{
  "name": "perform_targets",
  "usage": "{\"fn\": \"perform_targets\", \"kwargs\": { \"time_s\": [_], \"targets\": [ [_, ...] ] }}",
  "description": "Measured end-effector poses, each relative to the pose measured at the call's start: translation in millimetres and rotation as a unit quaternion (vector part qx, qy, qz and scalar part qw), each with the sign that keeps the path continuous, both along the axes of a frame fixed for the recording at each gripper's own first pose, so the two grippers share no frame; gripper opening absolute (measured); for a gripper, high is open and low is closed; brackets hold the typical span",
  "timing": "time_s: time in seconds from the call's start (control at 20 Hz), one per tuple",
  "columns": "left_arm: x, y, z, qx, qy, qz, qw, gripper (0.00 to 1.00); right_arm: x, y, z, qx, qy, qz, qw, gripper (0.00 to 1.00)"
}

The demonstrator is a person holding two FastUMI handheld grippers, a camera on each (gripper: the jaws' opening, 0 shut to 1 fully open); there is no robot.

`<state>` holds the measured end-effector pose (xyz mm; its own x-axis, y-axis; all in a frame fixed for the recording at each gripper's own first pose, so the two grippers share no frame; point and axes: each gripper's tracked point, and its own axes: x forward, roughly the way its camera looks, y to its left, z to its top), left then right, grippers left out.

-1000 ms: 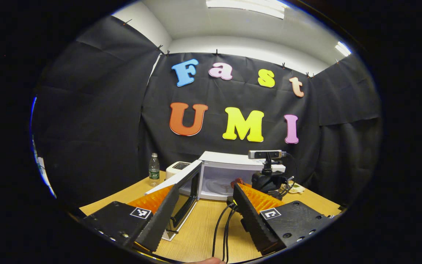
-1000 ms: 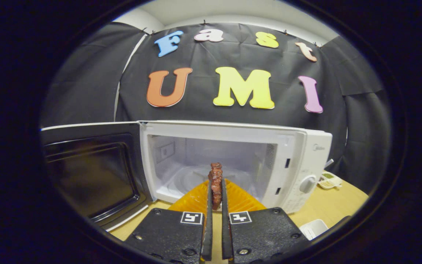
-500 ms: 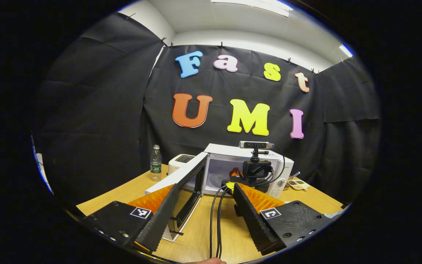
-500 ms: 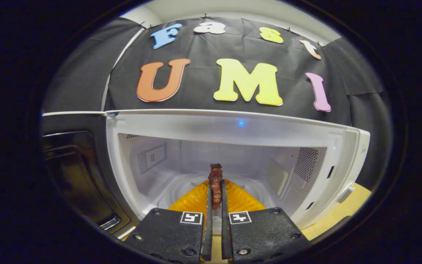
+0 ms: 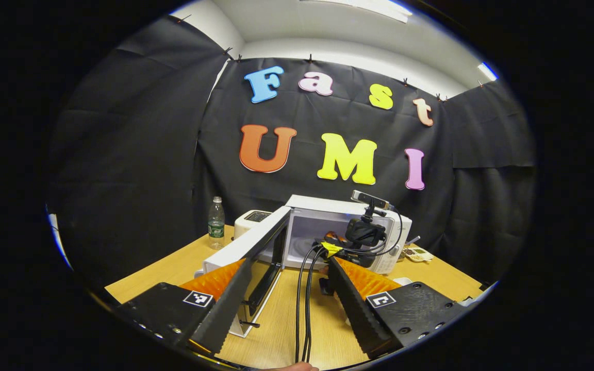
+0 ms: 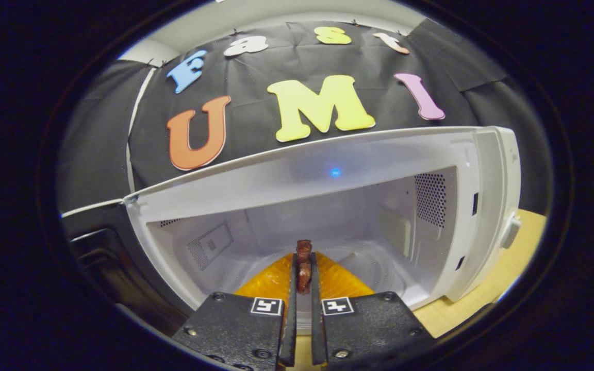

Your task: Open the microwave oven with the left hand, put the food in, and close the microwave oven.

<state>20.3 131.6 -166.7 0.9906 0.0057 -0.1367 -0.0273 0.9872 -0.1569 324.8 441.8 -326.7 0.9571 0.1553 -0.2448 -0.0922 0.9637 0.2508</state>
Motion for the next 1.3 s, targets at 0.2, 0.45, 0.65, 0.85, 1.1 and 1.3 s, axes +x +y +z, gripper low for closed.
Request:
{"fn": "perform_targets", "kwargs": {
  "time_s": [0.2, 0.45, 0.65, 0.85, 1.1, 1.3],
  "targets": [
    [-5.2, -0.6, 2.4, -0.007, -0.004, -0.001, 1.0, 0.92, 9.0, -16.4, -9.4, 0.022, 0.032, -0.024, 0.999, 0.2],
    [-12.4, 3.0, 4.6, -0.002, -0.005, 0.002, 1.0, 0.92, 9.5, -36.8, -2.3, 0.019, 0.021, -0.055, 0.998, 0.76],
    [-20.8, 13.9, 5.9, -0.009, -0.005, 0.01, 1.0, 0.92, -8.1, -33.3, -0.4, 0.063, 0.041, -0.058, 0.995, 0.9],
    [-30.7, 32.0, 7.5, 0.009, -0.01, 0.025, 1.0, 0.92, -39.9, -32.3, 8.0, 0.068, 0.05, -0.035, 0.996, 1.0],
    [-39.2, 73.8, -3.0, 0.041, -0.009, 0.054, 0.998, 0.92, -106.4, -50.8, 32.0, 0.05, 0.052, 0.009, 0.997, 1.0],
    [-44.9, 91.5, -14.2, 0.051, -0.007, 0.054, 0.997, 0.92, -168.5, -85.5, 66.7, 0.024, 0.033, 0.038, 0.998, 1.0]
  ]
}}
